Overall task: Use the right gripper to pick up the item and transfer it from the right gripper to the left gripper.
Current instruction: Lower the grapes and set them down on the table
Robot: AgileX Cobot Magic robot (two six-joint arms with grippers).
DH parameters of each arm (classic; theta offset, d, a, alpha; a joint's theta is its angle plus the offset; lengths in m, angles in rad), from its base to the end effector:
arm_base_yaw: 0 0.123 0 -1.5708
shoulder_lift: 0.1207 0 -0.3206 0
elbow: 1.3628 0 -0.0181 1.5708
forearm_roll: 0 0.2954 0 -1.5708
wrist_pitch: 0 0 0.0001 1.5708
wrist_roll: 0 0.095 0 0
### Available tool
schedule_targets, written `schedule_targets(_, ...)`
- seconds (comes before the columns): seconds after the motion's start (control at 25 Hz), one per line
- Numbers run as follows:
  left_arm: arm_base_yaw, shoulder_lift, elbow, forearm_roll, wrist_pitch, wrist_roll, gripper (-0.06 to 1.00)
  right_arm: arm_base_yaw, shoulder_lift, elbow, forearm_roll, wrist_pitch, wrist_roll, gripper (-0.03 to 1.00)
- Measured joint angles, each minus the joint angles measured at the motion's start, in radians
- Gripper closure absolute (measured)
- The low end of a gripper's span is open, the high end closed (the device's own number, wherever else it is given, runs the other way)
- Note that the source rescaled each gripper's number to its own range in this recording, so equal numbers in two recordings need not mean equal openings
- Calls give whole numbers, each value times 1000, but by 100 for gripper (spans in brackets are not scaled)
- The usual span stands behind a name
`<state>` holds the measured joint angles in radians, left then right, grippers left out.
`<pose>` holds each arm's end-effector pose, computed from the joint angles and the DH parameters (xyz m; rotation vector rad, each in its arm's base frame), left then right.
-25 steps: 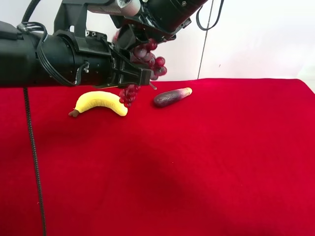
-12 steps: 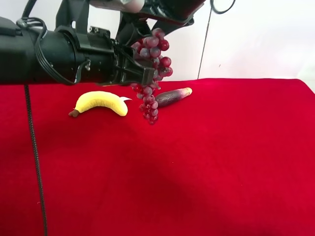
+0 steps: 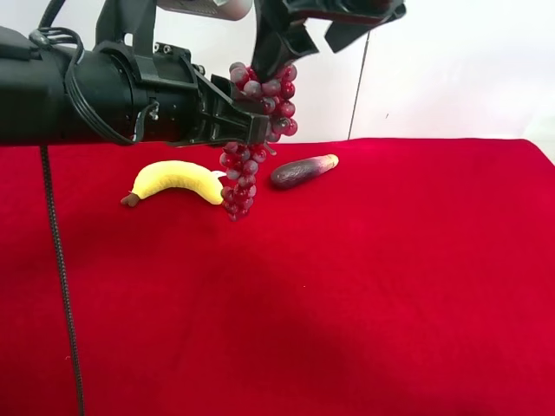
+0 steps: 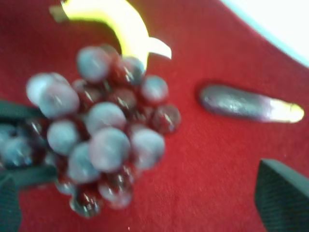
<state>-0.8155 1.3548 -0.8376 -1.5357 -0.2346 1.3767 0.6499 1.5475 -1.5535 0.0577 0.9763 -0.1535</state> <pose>0.2421 -0.2251 0.2977 0.5004 1.9383 -0.3968 0.3028 0.2359 0.4143 -0.9498 2.2841 0.2888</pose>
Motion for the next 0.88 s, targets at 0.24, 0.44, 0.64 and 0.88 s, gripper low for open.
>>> schedule_targets(0.24,0,0,0,0,-73,7,90,1,-47,0,-22,26,5,4)
schedule_targets(0.44,0,0,0,0,-114,31,90,2,-117,0,-48,109,9,4)
schedule_targets(0.64,0,0,0,-1,-116,34,90,2,-155,0,-41,207,19,4)
schedule_targets(0.88,0,0,0,-1,-116,38,90,2,-158,0,34,244,172,4)
